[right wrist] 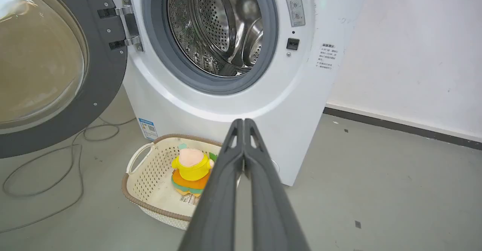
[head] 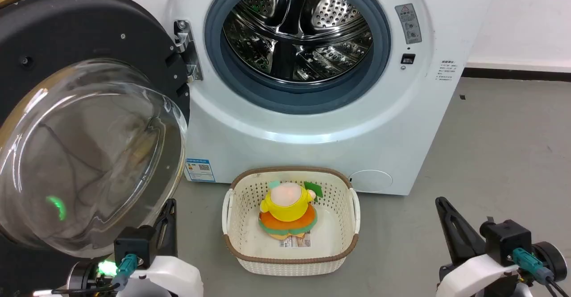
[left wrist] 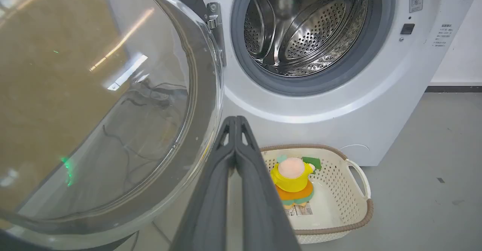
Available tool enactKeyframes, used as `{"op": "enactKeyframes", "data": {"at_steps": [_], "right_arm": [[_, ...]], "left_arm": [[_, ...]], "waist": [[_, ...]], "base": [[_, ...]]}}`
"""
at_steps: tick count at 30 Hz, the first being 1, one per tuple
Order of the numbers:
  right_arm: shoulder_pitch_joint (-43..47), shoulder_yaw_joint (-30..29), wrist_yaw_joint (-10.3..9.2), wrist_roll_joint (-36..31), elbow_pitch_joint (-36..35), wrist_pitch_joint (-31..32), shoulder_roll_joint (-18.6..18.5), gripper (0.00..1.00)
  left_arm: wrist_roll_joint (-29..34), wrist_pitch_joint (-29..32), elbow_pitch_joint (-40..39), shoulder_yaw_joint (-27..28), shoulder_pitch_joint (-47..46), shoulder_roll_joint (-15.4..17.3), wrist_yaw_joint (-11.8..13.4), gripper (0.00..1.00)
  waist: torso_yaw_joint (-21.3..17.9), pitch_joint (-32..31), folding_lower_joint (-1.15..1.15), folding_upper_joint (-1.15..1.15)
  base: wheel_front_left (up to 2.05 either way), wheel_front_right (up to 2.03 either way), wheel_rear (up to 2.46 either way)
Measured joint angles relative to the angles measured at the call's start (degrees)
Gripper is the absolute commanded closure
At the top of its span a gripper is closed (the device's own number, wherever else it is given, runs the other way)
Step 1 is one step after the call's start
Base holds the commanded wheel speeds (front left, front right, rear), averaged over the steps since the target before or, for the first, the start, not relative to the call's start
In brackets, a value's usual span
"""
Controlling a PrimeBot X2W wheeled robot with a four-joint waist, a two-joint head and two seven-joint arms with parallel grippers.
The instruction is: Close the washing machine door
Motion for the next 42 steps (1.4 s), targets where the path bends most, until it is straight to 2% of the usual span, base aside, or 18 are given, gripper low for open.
{"op": "enactKeyframes", "data": {"at_steps": [9,10,24,42], "right_arm": [[0.0,0.0,0.0,0.0,0.0,0.0,0.0,1.0],[0.0,0.0,0.0,0.0,0.0,0.0,0.0,0.0],[0.1,0.1,0.0,0.7,0.1,-0.9,0.0,0.0],[0.3,0.8,0.0,1.8,0.3,-3.1,0.0,0.0]], "left_arm": [[0.0,0.0,0.0,0.0,0.0,0.0,0.0,1.0],[0.0,0.0,0.0,0.0,0.0,0.0,0.0,0.0],[0.0,-0.9,0.2,-0.6,0.0,0.0,0.1,0.0],[-0.5,-3.1,0.2,-1.1,0.1,0.0,0.6,0.0]], "waist": [[0.0,0.0,0.0,0.0],[0.0,0.0,0.0,0.0],[0.5,0.0,0.0,0.0],[5.0,-0.7,0.0,0.0]], "base": [[0.0,0.0,0.0],[0.0,0.0,0.0],[0.0,0.0,0.0],[0.0,0.0,0.0]]}}
